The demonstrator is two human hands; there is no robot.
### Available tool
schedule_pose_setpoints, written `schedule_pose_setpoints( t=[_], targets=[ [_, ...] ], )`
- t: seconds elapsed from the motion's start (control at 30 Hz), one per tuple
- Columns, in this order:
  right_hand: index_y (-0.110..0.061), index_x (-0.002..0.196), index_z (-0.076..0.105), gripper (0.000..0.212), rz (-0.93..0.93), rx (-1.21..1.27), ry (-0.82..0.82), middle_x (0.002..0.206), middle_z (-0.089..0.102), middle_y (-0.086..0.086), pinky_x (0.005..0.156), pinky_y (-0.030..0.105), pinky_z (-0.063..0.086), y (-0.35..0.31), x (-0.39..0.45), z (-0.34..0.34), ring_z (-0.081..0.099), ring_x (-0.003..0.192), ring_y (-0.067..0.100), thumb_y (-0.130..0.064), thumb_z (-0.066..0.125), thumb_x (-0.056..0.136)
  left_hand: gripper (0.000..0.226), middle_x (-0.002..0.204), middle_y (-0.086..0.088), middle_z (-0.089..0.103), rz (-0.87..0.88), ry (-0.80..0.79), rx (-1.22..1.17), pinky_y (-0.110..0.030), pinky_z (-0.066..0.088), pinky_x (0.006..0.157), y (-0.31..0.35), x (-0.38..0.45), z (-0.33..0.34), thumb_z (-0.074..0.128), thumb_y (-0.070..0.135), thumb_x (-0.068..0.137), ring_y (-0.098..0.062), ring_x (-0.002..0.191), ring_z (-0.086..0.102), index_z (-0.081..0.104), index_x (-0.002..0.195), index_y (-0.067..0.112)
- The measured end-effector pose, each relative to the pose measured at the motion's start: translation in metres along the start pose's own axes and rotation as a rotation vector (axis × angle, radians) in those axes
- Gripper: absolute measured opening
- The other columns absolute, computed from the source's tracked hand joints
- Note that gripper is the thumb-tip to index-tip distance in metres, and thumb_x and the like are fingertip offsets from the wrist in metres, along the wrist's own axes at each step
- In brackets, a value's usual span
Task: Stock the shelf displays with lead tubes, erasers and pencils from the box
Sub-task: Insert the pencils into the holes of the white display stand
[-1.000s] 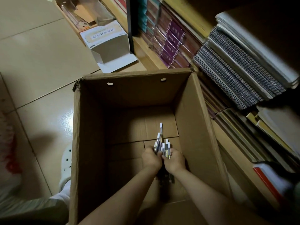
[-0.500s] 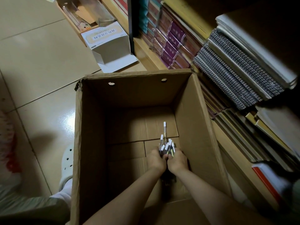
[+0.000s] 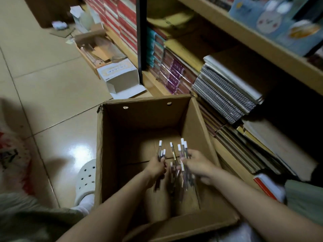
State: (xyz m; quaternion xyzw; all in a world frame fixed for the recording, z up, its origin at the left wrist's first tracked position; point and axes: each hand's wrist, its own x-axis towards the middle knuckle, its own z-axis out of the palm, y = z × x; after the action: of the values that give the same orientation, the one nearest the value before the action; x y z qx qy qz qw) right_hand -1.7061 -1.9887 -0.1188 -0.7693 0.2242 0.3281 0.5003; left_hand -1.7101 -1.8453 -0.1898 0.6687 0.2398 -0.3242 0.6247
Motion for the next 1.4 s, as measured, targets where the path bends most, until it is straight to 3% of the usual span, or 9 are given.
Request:
schedule_pose_setpoints(
  t=[0.1, 0.3, 0.43, 0.57, 0.7, 0.8, 1.03, 1.2, 1.4],
  targets=[
    [-0.020, 0.104, 0.061, 0.015, -0.147, 0.123, -0.059, 0.090, 0.073, 0.010, 0.062, 0.035, 0.060, -0.049, -0.050, -0.036, 0.074, 0.080, 0.017, -0.008, 0.053, 0.097, 0.022, 0.086, -0.003, 0.050, 0.162, -0.112, 0.062, -0.021, 0.040, 0.049, 0.070, -0.036, -0.008, 0.037, 0.027, 0.104, -0.011, 0.063, 0.044, 0.049, 0.117, 0.015],
    [-0.017, 0.111, 0.064, 0.019, -0.451, 0.178, -0.022, 0.088, 0.076, 0.007, 0.057, 0.033, 0.059, -0.111, -0.159, -0.101, 0.074, 0.084, 0.018, -0.009, 0.057, 0.095, 0.045, 0.082, -0.007, 0.059, 0.473, -0.280, 0.070, -0.025, 0.041, 0.055, 0.191, -0.140, 0.007, 0.041, 0.043, 0.101, -0.018, 0.067, 0.054, 0.060, 0.113, 0.005],
    [-0.013, 0.107, 0.068, 0.018, -0.617, 0.295, 0.066, 0.090, 0.075, 0.011, 0.051, 0.025, 0.056, -0.122, -0.203, -0.122, 0.074, 0.076, 0.017, -0.006, 0.059, 0.094, 0.037, 0.059, 0.003, 0.040, 0.609, -0.414, -0.009, -0.017, 0.025, 0.039, 0.227, -0.200, 0.022, 0.044, 0.047, 0.098, -0.006, 0.043, 0.033, 0.054, 0.088, 0.012],
    [-0.019, 0.108, 0.069, 0.028, -0.710, 0.277, 0.182, 0.086, 0.076, 0.002, 0.050, 0.022, 0.053, -0.130, -0.217, -0.124, 0.072, 0.069, 0.011, 0.001, 0.055, 0.095, 0.034, 0.063, -0.005, 0.039, 0.741, -0.403, 0.016, -0.022, 0.023, 0.043, 0.243, -0.217, 0.038, 0.066, 0.037, 0.087, -0.009, 0.046, 0.032, 0.063, 0.102, 0.007],
    [-0.023, 0.114, 0.059, 0.034, -0.805, 0.216, 0.303, 0.093, 0.076, 0.000, 0.077, 0.033, 0.060, -0.139, -0.222, -0.131, 0.073, 0.088, 0.015, 0.005, 0.053, 0.095, 0.014, 0.050, 0.003, 0.046, 0.783, -0.439, 0.012, -0.019, 0.025, 0.037, 0.260, -0.213, 0.048, 0.075, 0.034, 0.080, -0.007, 0.039, 0.033, 0.070, 0.077, 0.022],
    [-0.017, 0.117, 0.055, 0.028, -0.825, 0.222, 0.392, 0.094, 0.076, 0.003, 0.085, 0.044, 0.057, -0.144, -0.226, -0.140, 0.073, 0.089, 0.018, -0.001, 0.057, 0.094, 0.019, 0.054, 0.004, 0.053, 0.806, -0.497, -0.013, -0.018, 0.028, 0.036, 0.272, -0.207, 0.054, 0.078, 0.036, 0.078, -0.006, 0.041, 0.035, 0.069, 0.080, 0.019],
    [-0.013, 0.100, 0.059, 0.009, -0.872, 0.115, 0.602, 0.087, 0.076, 0.001, 0.082, 0.043, 0.058, -0.146, -0.229, -0.159, 0.074, 0.083, 0.015, -0.011, 0.064, 0.092, 0.021, 0.051, 0.003, 0.042, 0.801, -0.560, -0.141, -0.018, 0.025, 0.034, 0.290, -0.194, 0.082, 0.079, 0.032, 0.076, -0.007, 0.038, 0.029, 0.065, 0.064, 0.022],
    [-0.020, 0.090, 0.068, 0.010, -0.894, 0.167, 0.758, 0.086, 0.075, 0.001, 0.075, 0.037, 0.057, -0.141, -0.218, -0.165, 0.073, 0.082, 0.018, -0.012, 0.072, 0.086, 0.022, 0.046, 0.008, 0.036, 0.797, -0.570, -0.202, -0.017, 0.028, 0.034, 0.292, -0.188, 0.099, 0.074, 0.031, 0.081, -0.005, 0.036, 0.031, 0.059, 0.074, 0.016],
    [-0.017, 0.099, 0.072, 0.014, -0.871, 0.317, 0.686, 0.084, 0.076, -0.001, 0.065, 0.021, 0.056, -0.142, -0.213, -0.173, 0.073, 0.078, 0.011, -0.008, 0.069, 0.088, 0.015, 0.042, 0.008, 0.048, 0.795, -0.622, -0.207, -0.013, 0.032, 0.033, 0.300, -0.193, 0.110, 0.064, 0.024, 0.090, -0.001, 0.033, 0.042, 0.063, 0.086, 0.009]
  ],
)
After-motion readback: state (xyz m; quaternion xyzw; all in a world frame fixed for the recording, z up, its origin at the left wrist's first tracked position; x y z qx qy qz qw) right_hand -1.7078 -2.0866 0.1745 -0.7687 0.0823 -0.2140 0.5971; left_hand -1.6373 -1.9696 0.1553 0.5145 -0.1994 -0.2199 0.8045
